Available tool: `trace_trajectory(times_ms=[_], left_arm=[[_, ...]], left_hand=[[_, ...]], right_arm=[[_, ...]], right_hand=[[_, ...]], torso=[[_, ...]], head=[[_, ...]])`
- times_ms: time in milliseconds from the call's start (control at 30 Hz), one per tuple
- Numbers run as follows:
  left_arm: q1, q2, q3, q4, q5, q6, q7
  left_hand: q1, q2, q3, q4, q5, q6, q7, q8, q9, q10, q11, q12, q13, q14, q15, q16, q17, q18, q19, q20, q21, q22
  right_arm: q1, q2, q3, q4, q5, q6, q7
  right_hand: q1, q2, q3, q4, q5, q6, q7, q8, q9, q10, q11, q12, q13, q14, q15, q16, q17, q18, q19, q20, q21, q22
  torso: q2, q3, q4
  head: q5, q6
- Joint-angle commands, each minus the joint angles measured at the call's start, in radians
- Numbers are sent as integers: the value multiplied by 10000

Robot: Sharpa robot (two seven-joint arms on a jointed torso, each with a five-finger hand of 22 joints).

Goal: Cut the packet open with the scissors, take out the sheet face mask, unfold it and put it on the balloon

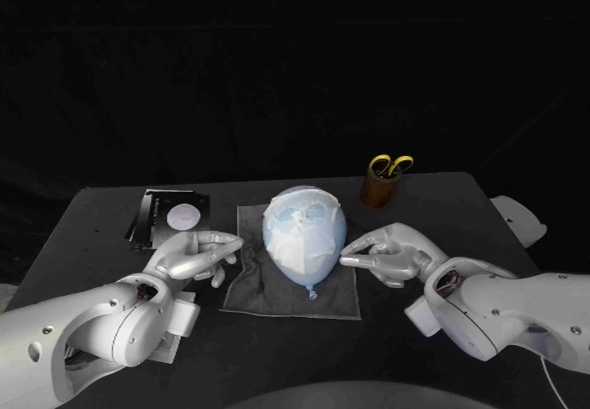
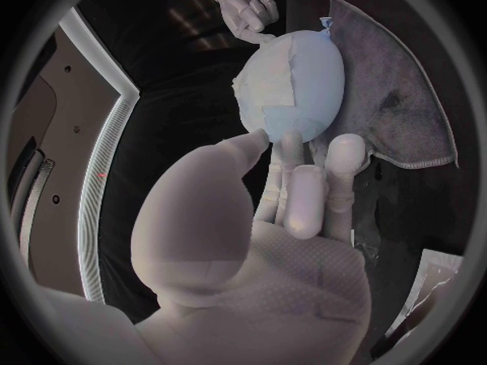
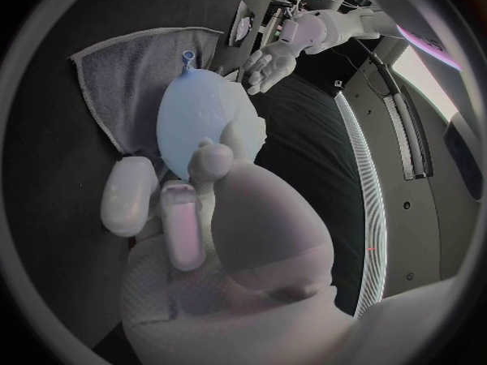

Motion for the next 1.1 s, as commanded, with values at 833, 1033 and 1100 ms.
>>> trace_trajectory(times_ms=[833,1033,1100], left_arm=[[-4,115,10,-10,127,265,145],[-4,119,10,-12,129,274,128],[-4,122,10,-17,129,278,121]], left_hand=[[139,-27,-111,30,-11,-135,39,-74,-59,-54,42,163,58,129,0,92,89,-48,150,-28,97,112],[151,-24,-117,34,-12,-157,45,-85,-71,-70,47,189,69,146,3,119,130,-59,188,-26,131,165],[151,-24,-117,34,-12,-157,45,-85,-71,-70,47,189,69,146,3,119,130,-59,188,-26,131,165]], right_arm=[[-161,551,5,56,530,-897,1379],[-173,596,6,93,688,-954,1605],[-175,599,6,99,709,-977,1641]], right_hand=[[141,111,-36,-311,125,-406,145,-254,-41,1248,10,7082,6660,1094,189,40,2628,-173,157,96,301,371],[164,133,-27,-350,133,-424,160,-270,-42,1248,26,7082,6660,1094,205,40,2628,-178,166,114,331,408],[164,133,-27,-350,133,-424,160,-270,-42,1248,26,7082,6660,1094,205,40,2628,-178,166,114,331,408]], torso=[[-1,1,-5],[3,-1,-4],[-1,-3,-5]], head=[[43,8],[61,10],[58,10]])
